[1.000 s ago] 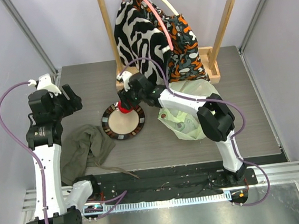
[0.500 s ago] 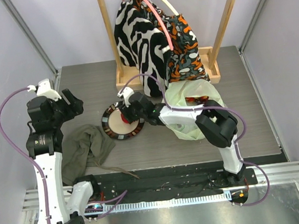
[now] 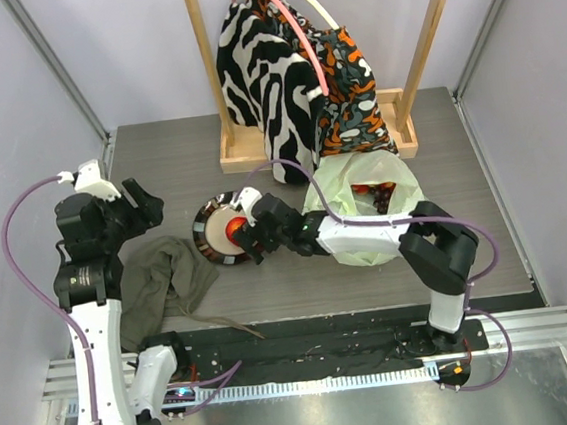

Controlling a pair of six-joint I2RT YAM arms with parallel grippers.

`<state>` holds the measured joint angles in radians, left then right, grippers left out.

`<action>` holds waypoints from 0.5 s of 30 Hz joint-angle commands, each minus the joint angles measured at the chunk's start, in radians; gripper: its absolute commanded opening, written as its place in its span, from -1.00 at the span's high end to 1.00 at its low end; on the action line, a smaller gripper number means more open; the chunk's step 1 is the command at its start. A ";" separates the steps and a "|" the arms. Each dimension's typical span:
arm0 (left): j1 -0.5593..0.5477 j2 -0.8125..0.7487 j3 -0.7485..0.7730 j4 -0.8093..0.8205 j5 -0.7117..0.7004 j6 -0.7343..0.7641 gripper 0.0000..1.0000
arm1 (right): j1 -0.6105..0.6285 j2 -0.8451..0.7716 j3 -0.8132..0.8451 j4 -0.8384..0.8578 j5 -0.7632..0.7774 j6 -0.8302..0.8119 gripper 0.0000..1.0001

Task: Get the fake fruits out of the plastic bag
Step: Place the fake fruit on the plate, then adjust the plastic bag at the center of the board.

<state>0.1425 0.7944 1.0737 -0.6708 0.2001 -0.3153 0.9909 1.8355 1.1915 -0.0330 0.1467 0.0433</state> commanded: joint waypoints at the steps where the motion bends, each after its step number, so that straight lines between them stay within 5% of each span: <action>1: 0.006 0.003 0.002 0.033 0.041 -0.013 -0.36 | 0.000 -0.108 0.104 -0.141 -0.028 -0.022 -0.98; 5: 0.006 0.029 0.031 0.034 0.068 0.005 -0.36 | -0.037 -0.197 0.291 -0.418 -0.114 -0.123 -0.99; 9: 0.005 0.057 0.019 0.063 0.108 -0.005 -0.36 | -0.179 -0.405 0.232 -0.421 -0.231 -0.125 -0.93; 12: -0.007 0.097 0.017 0.079 0.142 -0.031 -0.36 | -0.241 -0.491 0.237 -0.505 -0.208 -0.262 -0.85; 15: -0.053 0.137 0.040 0.079 0.160 -0.031 -0.33 | -0.259 -0.579 0.166 -0.559 0.012 -0.441 -0.47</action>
<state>0.1333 0.8883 1.0729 -0.6380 0.2993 -0.3321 0.7315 1.3499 1.4132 -0.4660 -0.0082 -0.1520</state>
